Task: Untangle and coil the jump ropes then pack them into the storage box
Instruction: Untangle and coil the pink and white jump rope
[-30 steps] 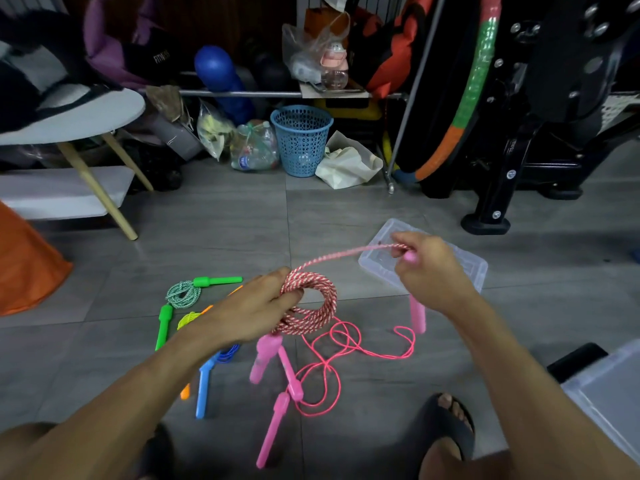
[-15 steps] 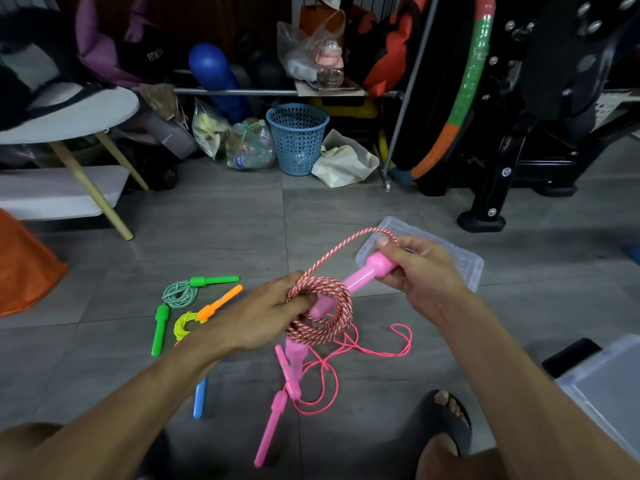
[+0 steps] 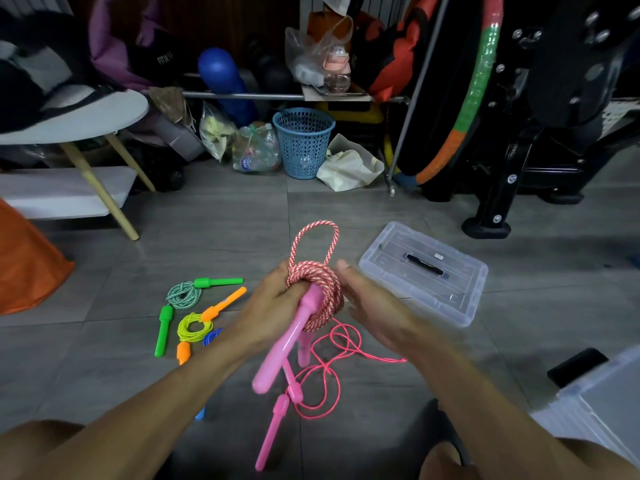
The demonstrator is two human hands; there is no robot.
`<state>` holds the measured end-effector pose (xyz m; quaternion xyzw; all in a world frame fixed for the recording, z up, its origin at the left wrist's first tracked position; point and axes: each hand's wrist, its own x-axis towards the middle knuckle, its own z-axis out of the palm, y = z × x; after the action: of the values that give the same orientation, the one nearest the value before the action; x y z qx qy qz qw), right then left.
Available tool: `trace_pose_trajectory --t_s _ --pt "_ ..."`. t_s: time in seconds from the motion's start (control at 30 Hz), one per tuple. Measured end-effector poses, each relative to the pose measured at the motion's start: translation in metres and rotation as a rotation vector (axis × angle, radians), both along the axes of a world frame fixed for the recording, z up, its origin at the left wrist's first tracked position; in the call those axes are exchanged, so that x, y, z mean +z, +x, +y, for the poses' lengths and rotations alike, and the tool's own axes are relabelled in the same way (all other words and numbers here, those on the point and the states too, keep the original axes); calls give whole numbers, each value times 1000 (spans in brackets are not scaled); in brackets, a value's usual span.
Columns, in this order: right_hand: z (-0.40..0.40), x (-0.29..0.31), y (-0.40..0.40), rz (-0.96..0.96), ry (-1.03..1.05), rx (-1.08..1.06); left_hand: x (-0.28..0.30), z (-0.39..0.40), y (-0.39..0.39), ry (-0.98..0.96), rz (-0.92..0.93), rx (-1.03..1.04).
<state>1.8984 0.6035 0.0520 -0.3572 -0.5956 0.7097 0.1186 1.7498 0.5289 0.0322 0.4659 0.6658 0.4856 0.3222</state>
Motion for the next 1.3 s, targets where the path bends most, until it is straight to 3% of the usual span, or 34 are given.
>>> trace_pose_trajectory --t_s 0.1,0.2,0.37,0.5,0.63,0.7,0.77,0.87,1.03,1.1,1.3 --pt "-2 -4 -2 -83 208 -168 -2 5 8 42 -160 181" --pt "-1 1 0 -40 495 -439 -7 8 2 46 -111 314" --pt "-21 1 -8 -167 454 -11 -9 14 4 -45 -51 381" --pt "-19 -5 -11 -178 525 -1 -12 20 5 -100 -113 338" --pt "-7 -2 -5 -309 514 100 -14 24 3 -160 -171 376" --pt "3 5 4 -347 604 157 -15 26 2 -200 -306 416" --pt "14 13 18 -444 829 230 -15 27 -2 -232 -402 463" --pt "23 20 39 -454 1097 196 -15 26 -14 -237 -384 486" --pt "23 36 42 3 830 20 -22 26 -8 -288 -88 269" --pt "21 38 38 55 829 -7 -26 25 -4 -314 -17 224" --pt "35 25 41 16 681 -516 -9 17 -2 -209 33 132"
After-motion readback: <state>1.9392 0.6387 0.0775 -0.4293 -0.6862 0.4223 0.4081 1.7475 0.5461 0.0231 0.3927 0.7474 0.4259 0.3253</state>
